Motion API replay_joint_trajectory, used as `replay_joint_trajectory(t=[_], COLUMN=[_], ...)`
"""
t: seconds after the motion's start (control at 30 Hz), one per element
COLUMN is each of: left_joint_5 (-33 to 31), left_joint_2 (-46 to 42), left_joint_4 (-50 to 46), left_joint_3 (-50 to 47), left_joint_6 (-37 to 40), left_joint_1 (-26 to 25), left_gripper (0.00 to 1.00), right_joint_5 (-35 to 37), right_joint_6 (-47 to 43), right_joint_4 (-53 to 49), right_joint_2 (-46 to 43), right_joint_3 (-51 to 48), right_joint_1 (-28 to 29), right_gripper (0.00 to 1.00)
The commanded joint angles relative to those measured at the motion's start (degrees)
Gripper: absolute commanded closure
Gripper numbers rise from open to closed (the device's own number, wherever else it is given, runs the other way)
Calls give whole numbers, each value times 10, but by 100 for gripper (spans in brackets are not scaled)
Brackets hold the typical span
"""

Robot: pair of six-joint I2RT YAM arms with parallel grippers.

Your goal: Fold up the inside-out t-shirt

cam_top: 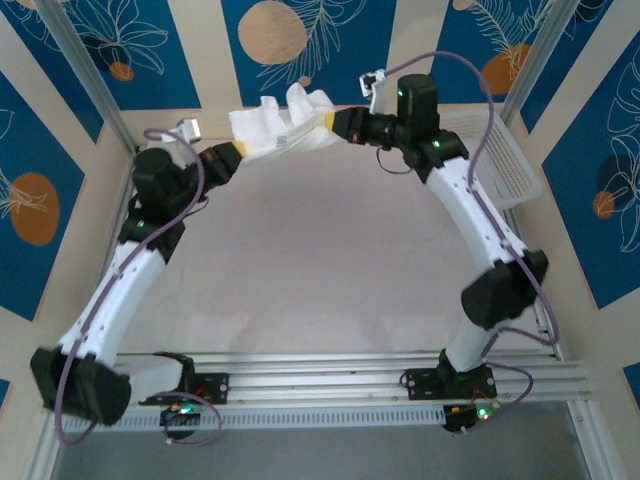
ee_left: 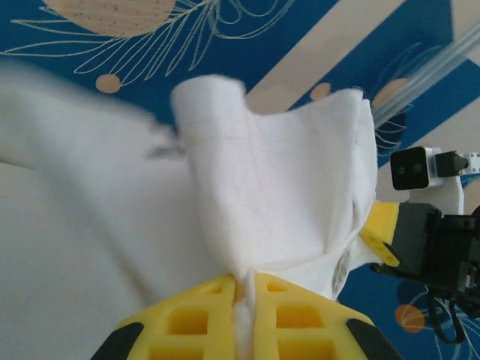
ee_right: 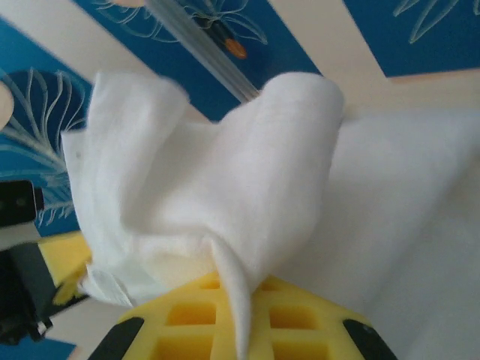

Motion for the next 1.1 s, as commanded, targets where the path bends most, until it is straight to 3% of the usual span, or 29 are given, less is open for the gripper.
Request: replay_joint_trajectory(t=[0.0, 0.1, 0.17, 0.37, 0.43, 0.5, 0.57, 0.63, 0.77, 0.9, 1.07], left_joint_5=[-14, 17, 6, -47, -55, -69, -94, -123, -119, -126, -173], left_joint_2=[16, 21, 3, -46, -38, -17, 14, 46, 104, 186, 260], left_joint_4=[-71, -24, -11, -110, -126, -136, -146, -133, -26, -5, 34], left_joint_3=[-122, -242, -292, -290, -274, -254, -233, -215, -200, -144, -118], left_joint_6=[-16, -57, -69, -8, 8, 22, 34, 52, 76, 96, 103], left_joint_1=[-11, -28, -37, -51, -51, -52, -52, -51, -51, -52, -52], left_gripper=[100, 100, 100, 100, 100, 100, 100, 100, 100, 100, 98], right_joint_5=[24, -19, -31, -24, -22, -14, -12, -13, 6, 31, 28], right_joint_6=[-17, 19, 41, 92, 103, 99, 91, 88, 64, 12, -3], right_joint_4=[47, 108, 132, 149, 131, 88, 62, 63, 52, 20, 39], right_joint_2=[-19, -29, -30, -36, -28, -9, 12, 24, 51, 101, 142], right_joint_3=[-174, -322, -393, -492, -487, -460, -432, -416, -370, -310, -281], right_joint_1=[14, 21, 31, 61, 61, 59, 56, 53, 42, 36, 17], right_gripper=[100, 100, 100, 100, 96, 83, 78, 77, 76, 64, 64])
